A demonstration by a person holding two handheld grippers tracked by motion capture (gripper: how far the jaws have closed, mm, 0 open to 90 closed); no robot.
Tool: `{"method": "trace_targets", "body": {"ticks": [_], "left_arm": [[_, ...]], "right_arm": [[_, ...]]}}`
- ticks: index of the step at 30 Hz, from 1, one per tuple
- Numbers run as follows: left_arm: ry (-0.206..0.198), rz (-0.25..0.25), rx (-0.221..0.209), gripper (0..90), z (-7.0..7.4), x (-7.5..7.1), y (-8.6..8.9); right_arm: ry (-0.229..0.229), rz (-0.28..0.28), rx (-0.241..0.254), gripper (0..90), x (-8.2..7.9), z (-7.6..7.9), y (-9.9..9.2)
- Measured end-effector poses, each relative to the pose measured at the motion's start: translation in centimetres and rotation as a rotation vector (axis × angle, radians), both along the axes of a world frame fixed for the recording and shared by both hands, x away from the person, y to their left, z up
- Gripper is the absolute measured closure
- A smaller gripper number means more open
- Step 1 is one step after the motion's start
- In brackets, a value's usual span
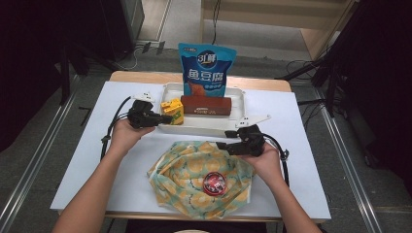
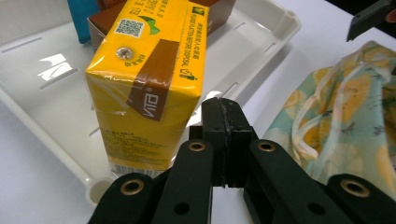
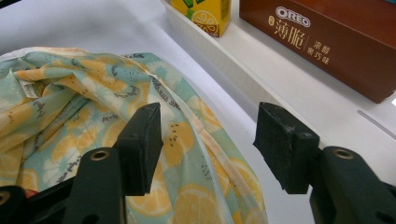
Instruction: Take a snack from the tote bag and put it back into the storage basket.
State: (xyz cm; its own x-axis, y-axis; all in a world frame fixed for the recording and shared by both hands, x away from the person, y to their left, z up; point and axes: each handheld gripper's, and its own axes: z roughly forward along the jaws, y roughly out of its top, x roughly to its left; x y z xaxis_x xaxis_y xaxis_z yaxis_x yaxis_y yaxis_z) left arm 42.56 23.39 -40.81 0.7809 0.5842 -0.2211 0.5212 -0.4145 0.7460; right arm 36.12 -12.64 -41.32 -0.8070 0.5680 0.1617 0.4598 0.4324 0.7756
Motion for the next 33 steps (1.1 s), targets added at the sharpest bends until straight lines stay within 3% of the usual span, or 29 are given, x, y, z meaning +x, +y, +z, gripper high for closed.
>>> {"method": "trace_targets", "body": {"ticks": [13,33], "left_arm": [[0.005,0.001,0.014,90.0,-0.4,0.5,-0.4],[0.014,0.031,0.006,90.0,-0.3,0.9,1.0]], "right_arm": [[-0.001,-0.004,-0.002,42.3,-0.1,0.0,-0.2],[0.001,-0.004,-0.003,42.6,-0.2,-0.1,-0.2]]}}
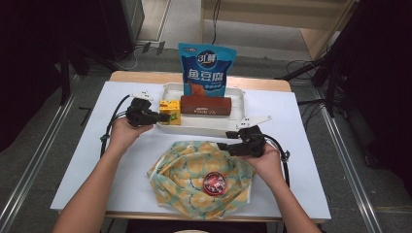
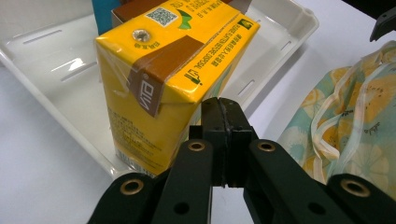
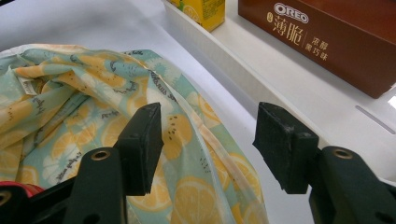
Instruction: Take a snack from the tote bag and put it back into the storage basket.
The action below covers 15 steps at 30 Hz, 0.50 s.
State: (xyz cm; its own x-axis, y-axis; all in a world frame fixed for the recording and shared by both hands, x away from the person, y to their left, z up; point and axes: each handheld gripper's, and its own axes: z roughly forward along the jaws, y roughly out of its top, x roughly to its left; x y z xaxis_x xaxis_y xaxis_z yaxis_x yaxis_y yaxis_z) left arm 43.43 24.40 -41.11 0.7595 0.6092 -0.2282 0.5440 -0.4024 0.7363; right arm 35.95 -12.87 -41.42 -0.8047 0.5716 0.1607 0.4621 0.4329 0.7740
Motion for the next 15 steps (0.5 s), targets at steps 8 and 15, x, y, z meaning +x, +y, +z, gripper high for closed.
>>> {"method": "trace_targets", "body": {"ticks": [8,15], "left_arm": [[0.0,0.009,0.001,90.0,0.14,0.03,0.5],[0.007,0.016,-0.003,90.0,0.08,0.06,0.72]], "right_arm": [[0.0,-0.002,-0.001,42.7,0.03,-0.01,-0.06],[0.0,-0.002,-0.003,42.8,0.03,-0.04,-0.09]]}}
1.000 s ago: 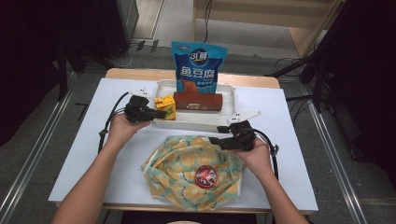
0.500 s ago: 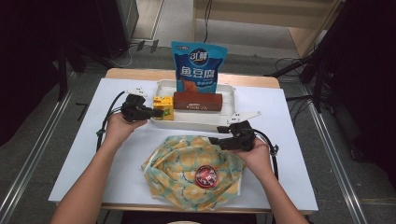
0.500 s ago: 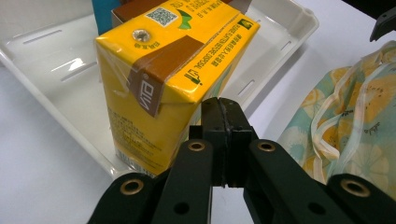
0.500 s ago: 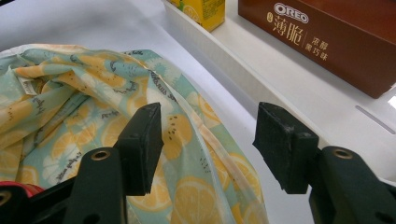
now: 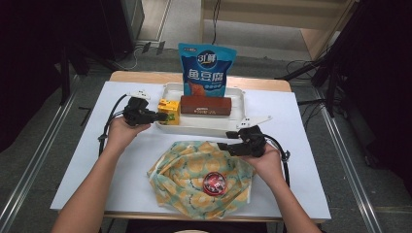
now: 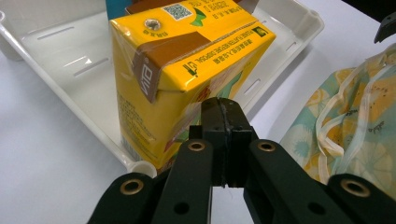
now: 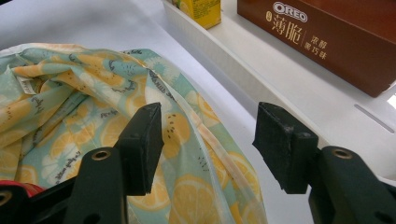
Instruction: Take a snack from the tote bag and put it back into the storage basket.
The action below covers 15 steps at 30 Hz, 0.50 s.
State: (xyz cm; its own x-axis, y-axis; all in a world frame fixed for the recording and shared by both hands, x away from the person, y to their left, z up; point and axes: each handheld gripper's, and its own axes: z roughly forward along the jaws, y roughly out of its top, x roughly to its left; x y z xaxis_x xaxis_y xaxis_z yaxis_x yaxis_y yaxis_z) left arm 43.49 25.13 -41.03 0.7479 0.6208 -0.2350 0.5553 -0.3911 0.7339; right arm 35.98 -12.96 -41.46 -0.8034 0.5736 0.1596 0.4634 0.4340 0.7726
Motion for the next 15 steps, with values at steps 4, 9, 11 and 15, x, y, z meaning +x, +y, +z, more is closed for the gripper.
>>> {"method": "trace_targets", "body": {"ticks": [4,9,11,15], "left_arm": [[0.014,-0.003,-0.015,89.9,0.05,0.03,0.17],[0.042,-0.006,-0.023,86.5,0.16,-0.06,0.3],[0.046,-0.008,-0.025,85.5,0.18,-0.12,0.32],[0.061,-0.02,-0.034,82.4,0.26,-0.18,0.39]], "right_arm": [[0.0,0.001,0.003,42.8,0.03,0.01,-0.06],[-0.002,0.001,0.002,42.8,0.01,0.04,-0.07],[-0.001,0.001,0.003,42.8,0.02,0.05,-0.07],[-0.006,0.002,0.002,42.9,0.04,0.1,-0.07]]}}
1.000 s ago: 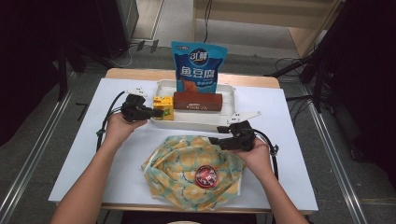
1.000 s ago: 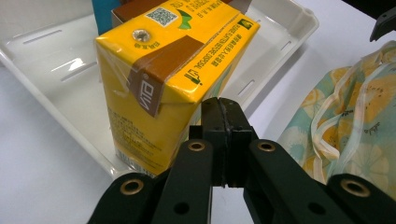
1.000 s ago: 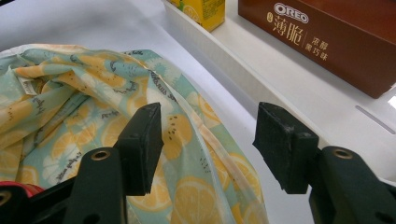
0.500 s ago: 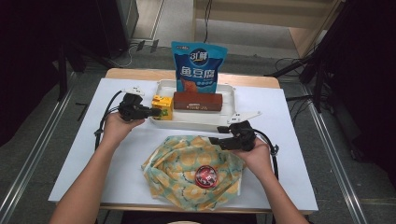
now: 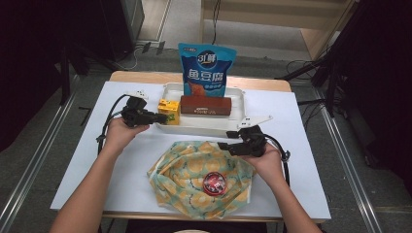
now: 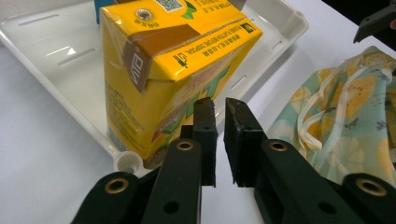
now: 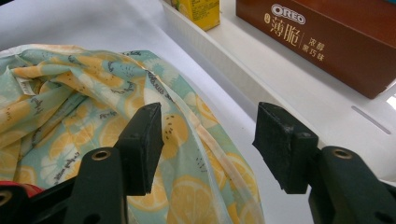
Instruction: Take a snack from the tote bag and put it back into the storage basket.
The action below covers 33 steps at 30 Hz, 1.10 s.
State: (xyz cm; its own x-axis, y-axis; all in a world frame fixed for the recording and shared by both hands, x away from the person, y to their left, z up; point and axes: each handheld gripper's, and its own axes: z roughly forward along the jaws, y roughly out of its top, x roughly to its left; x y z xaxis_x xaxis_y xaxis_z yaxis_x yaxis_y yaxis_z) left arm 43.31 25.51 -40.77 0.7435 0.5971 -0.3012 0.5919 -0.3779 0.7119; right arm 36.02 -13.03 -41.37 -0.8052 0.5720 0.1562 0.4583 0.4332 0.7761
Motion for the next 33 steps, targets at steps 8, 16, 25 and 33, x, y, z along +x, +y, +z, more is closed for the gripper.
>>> {"method": "trace_targets", "body": {"ticks": [8,16,25,33], "left_arm": [[0.004,-0.016,-0.007,76.0,0.2,-0.2,0.1],[0.042,-0.034,-0.025,59.8,0.4,-0.4,0.2],[0.063,-0.02,-0.032,44.7,0.2,-0.5,0.8],[0.056,-0.027,-0.026,43.5,0.4,-1.6,0.7]], "right_arm": [[0.002,0.001,-0.002,43.0,0.0,0.0,0.0],[-0.004,-0.001,0.005,43.4,0.0,0.2,-0.1],[-0.005,0.0,0.009,45.4,0.0,0.5,-0.2],[0.002,-0.008,0.055,46.7,-0.1,1.3,-0.5]]}}
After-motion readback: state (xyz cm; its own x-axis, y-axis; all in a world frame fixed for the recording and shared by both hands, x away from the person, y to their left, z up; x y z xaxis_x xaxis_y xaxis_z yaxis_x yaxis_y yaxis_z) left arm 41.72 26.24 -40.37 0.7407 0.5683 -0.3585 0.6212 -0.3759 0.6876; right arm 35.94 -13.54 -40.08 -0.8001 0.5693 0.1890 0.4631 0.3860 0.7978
